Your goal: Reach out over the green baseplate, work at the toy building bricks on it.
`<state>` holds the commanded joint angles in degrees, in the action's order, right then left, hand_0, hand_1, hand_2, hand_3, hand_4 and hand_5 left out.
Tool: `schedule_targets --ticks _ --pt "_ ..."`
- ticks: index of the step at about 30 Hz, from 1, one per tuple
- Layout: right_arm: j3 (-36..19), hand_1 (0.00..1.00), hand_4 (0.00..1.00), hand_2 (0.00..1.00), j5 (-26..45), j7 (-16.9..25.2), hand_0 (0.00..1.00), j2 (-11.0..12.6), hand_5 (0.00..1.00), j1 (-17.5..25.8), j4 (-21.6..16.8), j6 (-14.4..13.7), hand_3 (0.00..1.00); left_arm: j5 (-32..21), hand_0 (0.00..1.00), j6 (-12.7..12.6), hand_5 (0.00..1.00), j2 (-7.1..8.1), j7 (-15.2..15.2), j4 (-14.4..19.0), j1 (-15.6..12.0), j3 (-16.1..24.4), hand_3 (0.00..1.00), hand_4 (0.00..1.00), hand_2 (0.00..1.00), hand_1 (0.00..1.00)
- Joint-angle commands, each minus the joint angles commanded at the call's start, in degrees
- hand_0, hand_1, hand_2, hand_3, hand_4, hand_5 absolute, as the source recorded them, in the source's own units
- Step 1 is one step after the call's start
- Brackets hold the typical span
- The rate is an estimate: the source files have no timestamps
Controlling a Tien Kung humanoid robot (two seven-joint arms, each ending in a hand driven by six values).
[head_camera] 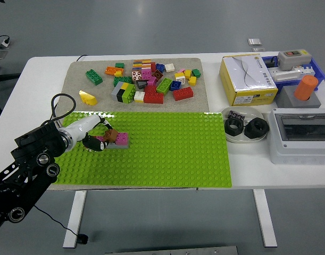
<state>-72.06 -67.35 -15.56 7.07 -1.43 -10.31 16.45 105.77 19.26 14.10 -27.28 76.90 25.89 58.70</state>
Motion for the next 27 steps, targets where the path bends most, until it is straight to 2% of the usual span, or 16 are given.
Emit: schedule_targets --ticks 8,15,22,27 --pt "0.1 0.671 0.615 0.678 0.1 0.0 0.683 0.0 0.998 0.1 0.0 0.0 0.893 0.6 0.973 -0.3 0.002 -0.47 0.3 -0.3 -0.4 0.2 0.466 0.625 0.927 0.945" --pt "0.1 0.671 0.618 0.677 0.1 0.0 0.684 -0.1 0.998 0.2 0.0 0.0 0.893 1.4 0.974 -1.2 0.002 -0.31 1.8 0.2 -0.4 0.6 0.461 0.641 0.916 0.941" --pt "0.0 0.671 0.620 0.676 0.1 0.0 0.685 -0.1 0.998 0.3 0.0 0.1 0.892 2.1 0.973 -0.9 0.002 1.74 1.4 1.7 0.2 0.8 0.458 0.645 0.912 0.940" --pt "0.2 0.671 0.621 0.675 0.3 0.0 0.685 -0.1 0.998 0.2 0.0 0.1 0.891 2.7 0.973 -0.4 0.002 3.21 0.7 1.1 0.8 0.0 0.459 0.643 0.908 0.934"
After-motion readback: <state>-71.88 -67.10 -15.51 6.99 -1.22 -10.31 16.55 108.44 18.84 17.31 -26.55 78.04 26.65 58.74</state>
